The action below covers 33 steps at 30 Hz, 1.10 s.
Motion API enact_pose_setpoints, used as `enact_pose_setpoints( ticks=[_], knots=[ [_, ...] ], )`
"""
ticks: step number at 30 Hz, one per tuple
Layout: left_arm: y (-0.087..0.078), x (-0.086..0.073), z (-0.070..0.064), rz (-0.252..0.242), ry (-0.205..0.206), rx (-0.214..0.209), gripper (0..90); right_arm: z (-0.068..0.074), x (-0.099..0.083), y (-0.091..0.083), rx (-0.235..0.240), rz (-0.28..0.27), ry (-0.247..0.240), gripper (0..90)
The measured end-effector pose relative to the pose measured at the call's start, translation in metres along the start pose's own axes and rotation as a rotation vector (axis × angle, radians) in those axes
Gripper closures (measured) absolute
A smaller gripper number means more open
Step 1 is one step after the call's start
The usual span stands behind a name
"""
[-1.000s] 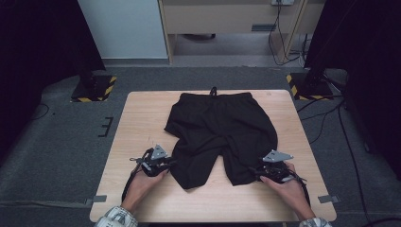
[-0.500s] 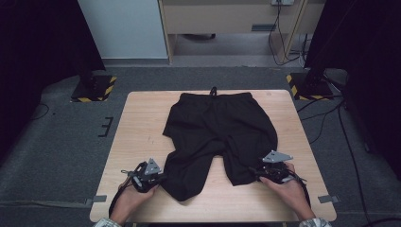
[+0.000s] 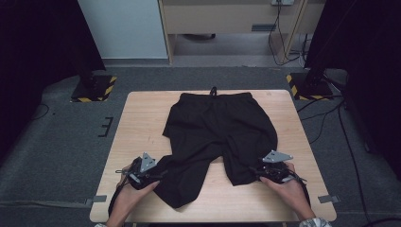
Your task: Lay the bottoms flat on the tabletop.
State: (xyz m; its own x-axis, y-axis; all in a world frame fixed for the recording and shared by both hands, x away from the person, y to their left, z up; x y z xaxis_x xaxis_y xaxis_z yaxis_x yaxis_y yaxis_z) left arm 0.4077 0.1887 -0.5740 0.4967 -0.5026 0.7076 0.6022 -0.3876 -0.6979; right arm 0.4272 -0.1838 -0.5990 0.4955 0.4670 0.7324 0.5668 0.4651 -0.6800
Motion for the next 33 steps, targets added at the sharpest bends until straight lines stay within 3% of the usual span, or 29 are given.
enact_pose_setpoints(
  ticks=[2,3,4,5,7,10,14,18,25,28,33],
  knots=[
    [0.010,0.004,0.000,0.006,-0.001,-0.012,30.9,-0.002,0.000,0.000,-0.005,-0.004,0.001,52.0],
    [0.010,0.004,0.000,0.006,-0.001,-0.012,32.0,-0.004,0.000,-0.001,-0.015,-0.006,0.003,58.3],
    [0.014,0.005,0.000,0.015,0.019,-0.014,32.0,-0.004,0.000,-0.001,-0.015,-0.006,0.003,58.3],
    [0.021,0.009,0.000,0.016,0.035,-0.024,37.0,-0.008,0.000,-0.002,-0.026,-0.008,0.022,68.1],
    [0.027,0.011,0.001,0.020,0.037,-0.036,43.3,-0.010,0.002,-0.005,-0.018,-0.022,0.037,77.4],
    [0.031,0.009,0.002,0.040,0.051,-0.028,55.4,-0.013,0.006,-0.012,-0.021,-0.053,0.043,83.1],
    [0.027,0.009,0.002,0.042,0.044,-0.026,71.7,-0.016,0.011,-0.021,-0.013,-0.089,0.058,86.0],
    [0.023,0.009,0.001,0.040,0.035,-0.032,81.1,-0.020,0.014,-0.031,-0.022,-0.121,0.080,86.8],
    [0.001,-0.005,-0.006,0.063,0.032,-0.067,87.8,-0.025,0.013,-0.054,-0.034,-0.145,0.102,87.2],
    [-0.007,-0.010,-0.009,0.080,0.042,-0.056,88.1,-0.026,0.012,-0.063,-0.039,-0.155,0.103,87.1],
    [-0.026,-0.010,-0.019,0.049,0.044,-0.054,88.3,-0.025,0.005,-0.076,-0.044,-0.161,0.112,86.9]
  ],
)
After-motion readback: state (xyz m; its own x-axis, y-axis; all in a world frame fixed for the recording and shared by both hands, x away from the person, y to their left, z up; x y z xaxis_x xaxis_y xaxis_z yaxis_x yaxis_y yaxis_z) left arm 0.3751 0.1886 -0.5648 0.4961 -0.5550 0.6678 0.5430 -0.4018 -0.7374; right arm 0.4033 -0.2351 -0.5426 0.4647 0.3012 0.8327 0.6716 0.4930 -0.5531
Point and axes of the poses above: each handheld gripper's, and its own axes: y roughly forward along the jaws, x roughly out of its top, z roughly to its left, the point moved 10 cm from there along y, roughly forward along the jaws, and after that the axes turned 2 degrees about z, right-handed, at the moved point
